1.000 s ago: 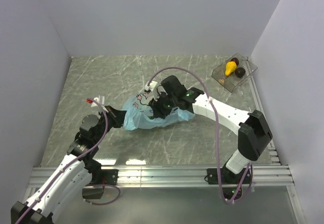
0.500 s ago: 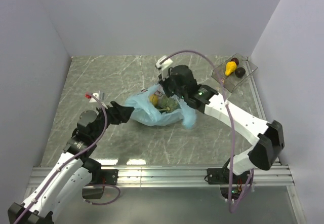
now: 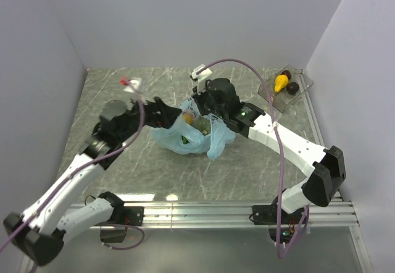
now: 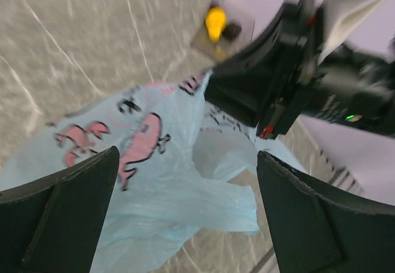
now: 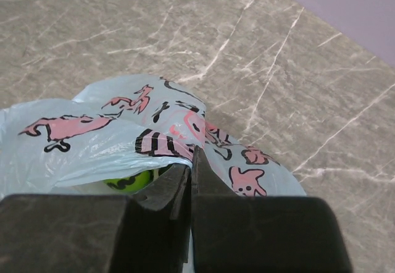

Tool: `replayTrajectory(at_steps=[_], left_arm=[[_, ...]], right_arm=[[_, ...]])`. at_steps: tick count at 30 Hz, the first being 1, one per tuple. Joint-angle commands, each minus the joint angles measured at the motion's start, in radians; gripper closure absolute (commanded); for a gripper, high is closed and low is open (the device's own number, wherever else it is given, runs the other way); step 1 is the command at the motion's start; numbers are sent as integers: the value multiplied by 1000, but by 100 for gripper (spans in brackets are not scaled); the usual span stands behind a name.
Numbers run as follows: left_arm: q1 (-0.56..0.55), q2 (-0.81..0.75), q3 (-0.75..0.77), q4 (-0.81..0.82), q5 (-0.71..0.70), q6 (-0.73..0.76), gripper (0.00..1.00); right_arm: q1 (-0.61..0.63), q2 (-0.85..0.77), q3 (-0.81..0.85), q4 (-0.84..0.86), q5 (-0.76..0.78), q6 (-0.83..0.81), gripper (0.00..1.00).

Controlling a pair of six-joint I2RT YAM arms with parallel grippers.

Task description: Untie the knot of the plastic bag and take out the fruit

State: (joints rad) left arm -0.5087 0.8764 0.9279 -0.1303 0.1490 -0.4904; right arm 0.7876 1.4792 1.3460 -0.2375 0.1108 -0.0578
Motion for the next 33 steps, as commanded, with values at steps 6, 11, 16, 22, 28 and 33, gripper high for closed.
replayTrajectory(at_steps=[6,11,16,22,28,33], left_arm=[[-189,240,103,-26,-218,44,1],[-221,311,60,-103,-529,-48,1],[-220,262,-141,-89,-660,-180,9],[-212,256,-241,-144,-712,-287,19],[-166,159,-299,-222,-639,-303,60],[-134,4,-379,-189,-484,-252,99]], right_arm=[[12,-7,5,12,1,38,100],[13,-43,-18,24,15,46,100],[13,-92,-83,50,33,56,100],[10,-160,-195,66,65,98,100],[-82,-224,-332,96,151,185,100],[-209,-249,-374,103,150,254,100]])
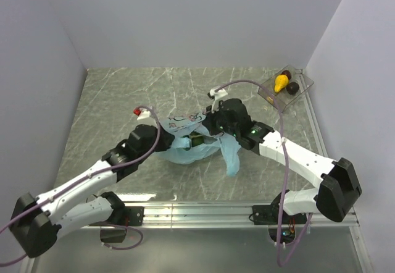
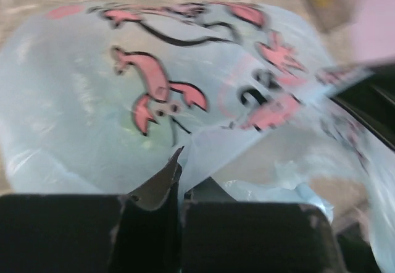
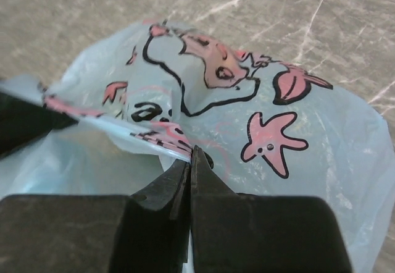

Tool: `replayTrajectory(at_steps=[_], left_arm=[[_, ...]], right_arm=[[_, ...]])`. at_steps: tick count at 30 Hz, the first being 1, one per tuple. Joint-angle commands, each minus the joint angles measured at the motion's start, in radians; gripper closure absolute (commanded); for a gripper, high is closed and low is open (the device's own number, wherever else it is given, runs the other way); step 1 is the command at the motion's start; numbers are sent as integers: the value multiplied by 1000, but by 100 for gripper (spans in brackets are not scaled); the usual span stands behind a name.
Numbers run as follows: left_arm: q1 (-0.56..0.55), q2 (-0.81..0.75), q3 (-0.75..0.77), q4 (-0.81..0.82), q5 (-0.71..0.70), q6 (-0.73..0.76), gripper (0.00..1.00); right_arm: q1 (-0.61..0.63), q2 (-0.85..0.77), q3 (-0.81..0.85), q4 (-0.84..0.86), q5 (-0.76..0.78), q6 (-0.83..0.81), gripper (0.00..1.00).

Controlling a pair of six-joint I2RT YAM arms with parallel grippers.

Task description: Untie the knot of the plastic bag and take out the fruit

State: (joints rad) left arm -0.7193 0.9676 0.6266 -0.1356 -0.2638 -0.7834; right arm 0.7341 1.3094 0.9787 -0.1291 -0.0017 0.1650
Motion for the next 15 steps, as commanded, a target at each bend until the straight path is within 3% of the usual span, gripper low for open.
replayTrajectory(at_steps=[1,5,7,8,11,15], left_arm=[[78,-149,-90,-170,-7,55,100],[90,-208,-87,-157,86,101,99],[89,-199,-70,-151,106,113,100],[89,-193,-67,-145,127,118,99],[90,-175,-53,-105,169,121,99],[89,-155,-47,-87,181,110,100]], right_arm=[[-173,-78,-3,-9,261,36,100],[-188,-46,49,-12,227,7,100],[-187,-36,73,-32,152,-10,84],[-180,-38,101,-43,126,-16,66],[-104,-82,138,-75,123,-65,45],[5,-166,160,-99,121,-120,41]])
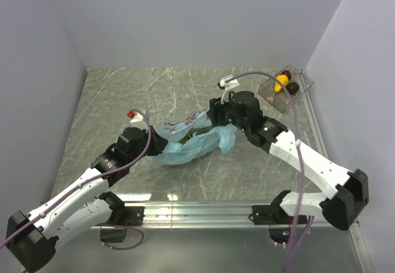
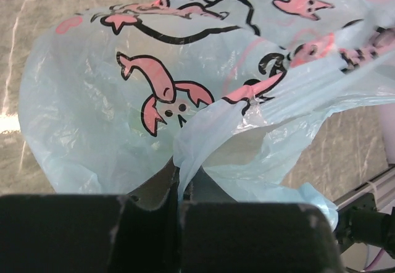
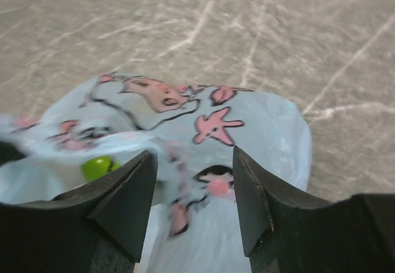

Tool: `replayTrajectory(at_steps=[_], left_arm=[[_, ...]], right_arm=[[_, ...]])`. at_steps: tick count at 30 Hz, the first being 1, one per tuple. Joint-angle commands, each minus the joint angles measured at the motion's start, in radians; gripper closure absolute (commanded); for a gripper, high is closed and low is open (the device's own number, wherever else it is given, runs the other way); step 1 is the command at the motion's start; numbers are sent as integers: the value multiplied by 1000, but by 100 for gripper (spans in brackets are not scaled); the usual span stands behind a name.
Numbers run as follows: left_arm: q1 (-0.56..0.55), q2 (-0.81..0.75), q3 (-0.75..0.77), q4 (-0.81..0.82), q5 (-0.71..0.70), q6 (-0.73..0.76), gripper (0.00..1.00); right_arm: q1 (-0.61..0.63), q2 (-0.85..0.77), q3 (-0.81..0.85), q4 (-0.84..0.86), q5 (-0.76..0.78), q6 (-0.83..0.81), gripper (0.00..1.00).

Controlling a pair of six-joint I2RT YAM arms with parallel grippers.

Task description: Untie the knot of the plastic bag and take out the fruit

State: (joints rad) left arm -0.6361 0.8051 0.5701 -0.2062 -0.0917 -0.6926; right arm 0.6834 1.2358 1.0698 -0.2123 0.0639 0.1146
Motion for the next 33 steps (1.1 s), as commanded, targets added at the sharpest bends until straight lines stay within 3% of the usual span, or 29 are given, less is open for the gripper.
replayTrajectory(at_steps=[1,8,11,16,21,28,31,33], left_arm=[[6,8,10,-13,9,19,100],[6,-17,-3,-1,-29,-19,99],[7,-35,-15,27,-37,-39,99],[7,-58,-35,60,-62,-65,99],[7,-61,-70,106,-106,-148,99],[9,-80,-113,129,-184,-225,100],[7,-76,-127,160,-177,-217,99],[9,-64,-125,178,-158,-206,99]], right_arm=[[86,-116,73,-30,47,-73,41],[205,-144,41,5,-4,-95,43],[206,-73,38,-2,-61,-81,50],[206,29,-48,99,-50,-12,52],[214,112,-88,50,-94,23,53],[234,71,-260,-206,-86,63,46],[234,42,-278,-199,-182,68,37],[235,79,-225,-243,-167,79,33]])
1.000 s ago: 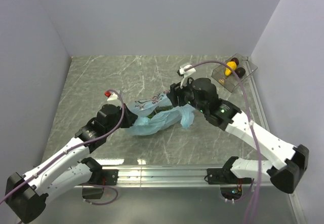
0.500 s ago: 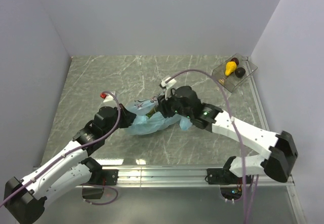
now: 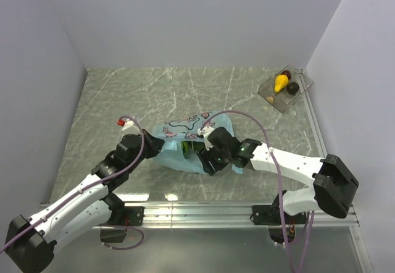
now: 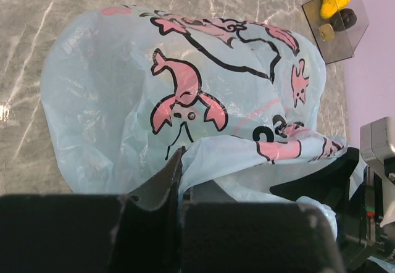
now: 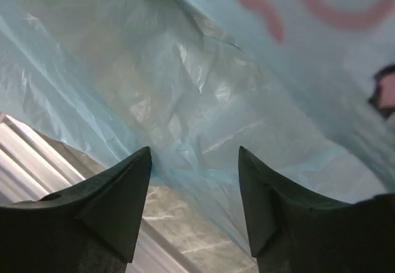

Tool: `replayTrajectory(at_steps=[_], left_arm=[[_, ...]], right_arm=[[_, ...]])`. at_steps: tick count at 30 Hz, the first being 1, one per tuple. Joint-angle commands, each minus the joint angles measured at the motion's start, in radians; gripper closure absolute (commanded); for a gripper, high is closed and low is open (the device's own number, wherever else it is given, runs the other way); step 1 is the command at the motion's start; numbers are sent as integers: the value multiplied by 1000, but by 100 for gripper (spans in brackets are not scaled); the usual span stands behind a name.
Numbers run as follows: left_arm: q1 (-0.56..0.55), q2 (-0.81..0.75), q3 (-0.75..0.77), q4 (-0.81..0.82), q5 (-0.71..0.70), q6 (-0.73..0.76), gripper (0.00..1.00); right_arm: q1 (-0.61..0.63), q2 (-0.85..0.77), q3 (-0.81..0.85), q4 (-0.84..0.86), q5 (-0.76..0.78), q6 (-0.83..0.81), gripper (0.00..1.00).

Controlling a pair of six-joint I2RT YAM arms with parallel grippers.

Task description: Untie the knot of the plastic bag and take out the fruit

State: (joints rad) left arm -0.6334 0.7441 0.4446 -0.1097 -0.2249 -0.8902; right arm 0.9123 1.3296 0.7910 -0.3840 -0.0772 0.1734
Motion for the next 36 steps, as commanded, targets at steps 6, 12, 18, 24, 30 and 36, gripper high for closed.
replayTrajectory(at_steps=[6,12,18,24,30,36], left_arm=[[6,-12,3,99,41,69,99],[6,-37,-9,82,73,109,99],[6,-68,-30,79,90,114,99],[6,-58,-32,129,114,125,99],[6,-9,-20,188,130,128,99],[6,6,-6,220,85,106,99]], right_arm=[[-24,-66,146,11,91,29,21],[-179,12,200,111,149,81,23],[-354,39,188,200,191,189,21],[-218,-18,214,195,211,63,20],[-30,-81,166,241,228,-63,24],[2,8,171,283,175,-95,31]])
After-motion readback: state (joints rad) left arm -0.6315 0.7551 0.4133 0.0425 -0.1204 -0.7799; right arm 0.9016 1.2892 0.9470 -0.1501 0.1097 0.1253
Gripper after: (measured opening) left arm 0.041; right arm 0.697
